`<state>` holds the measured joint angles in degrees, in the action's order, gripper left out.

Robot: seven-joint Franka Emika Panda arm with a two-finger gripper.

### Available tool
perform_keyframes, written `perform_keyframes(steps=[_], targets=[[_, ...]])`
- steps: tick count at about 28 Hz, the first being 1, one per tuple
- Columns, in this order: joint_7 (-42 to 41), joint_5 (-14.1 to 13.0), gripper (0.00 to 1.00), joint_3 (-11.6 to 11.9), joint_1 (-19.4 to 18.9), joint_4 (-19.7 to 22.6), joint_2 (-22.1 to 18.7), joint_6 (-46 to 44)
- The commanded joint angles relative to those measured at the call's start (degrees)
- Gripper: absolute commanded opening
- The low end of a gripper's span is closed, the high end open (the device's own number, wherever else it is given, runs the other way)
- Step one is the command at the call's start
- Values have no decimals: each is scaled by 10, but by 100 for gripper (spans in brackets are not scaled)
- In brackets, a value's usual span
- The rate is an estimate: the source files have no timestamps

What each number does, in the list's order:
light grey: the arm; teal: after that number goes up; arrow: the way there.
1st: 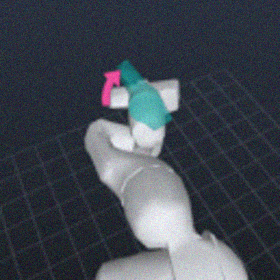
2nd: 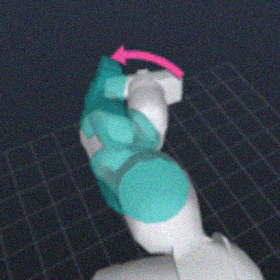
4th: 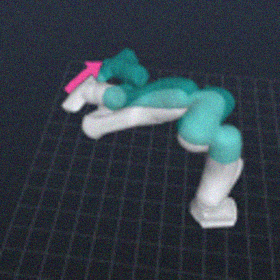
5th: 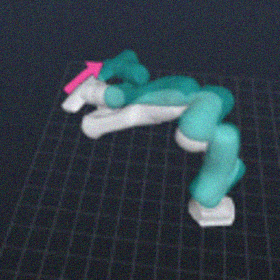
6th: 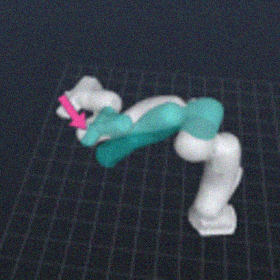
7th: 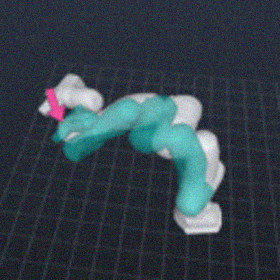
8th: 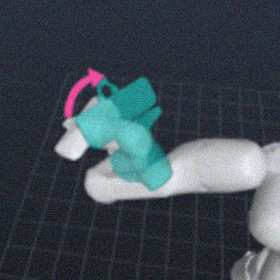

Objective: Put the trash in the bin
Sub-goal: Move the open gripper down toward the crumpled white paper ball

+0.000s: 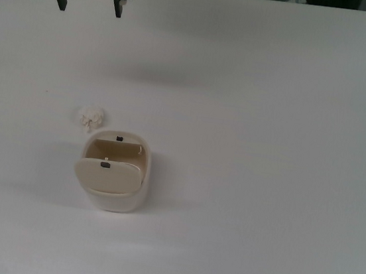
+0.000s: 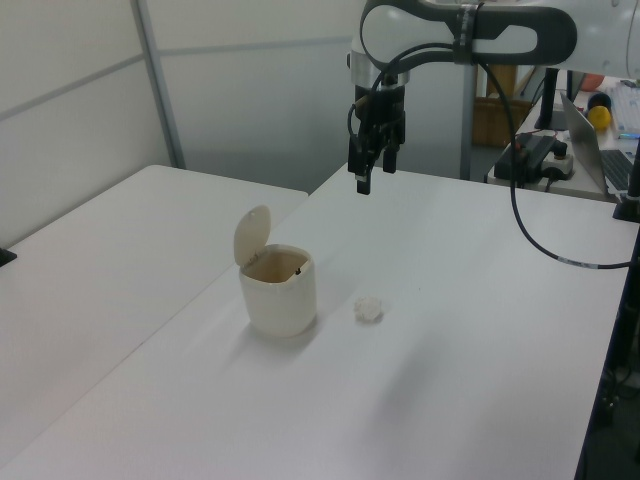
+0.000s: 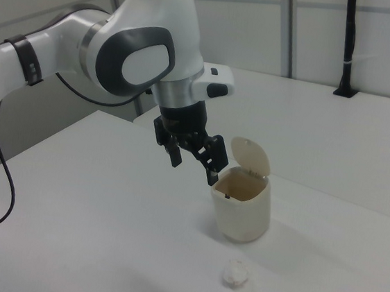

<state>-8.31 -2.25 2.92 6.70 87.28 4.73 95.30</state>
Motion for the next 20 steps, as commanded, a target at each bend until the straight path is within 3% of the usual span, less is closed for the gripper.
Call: perform_keyframes(steps=[1,12,20], targets=[[3,-13,100,2,-2,7,51,90],[28,-5,100,0,-39,13,129,129],[33,14,100,0,-59,54,142,160]])
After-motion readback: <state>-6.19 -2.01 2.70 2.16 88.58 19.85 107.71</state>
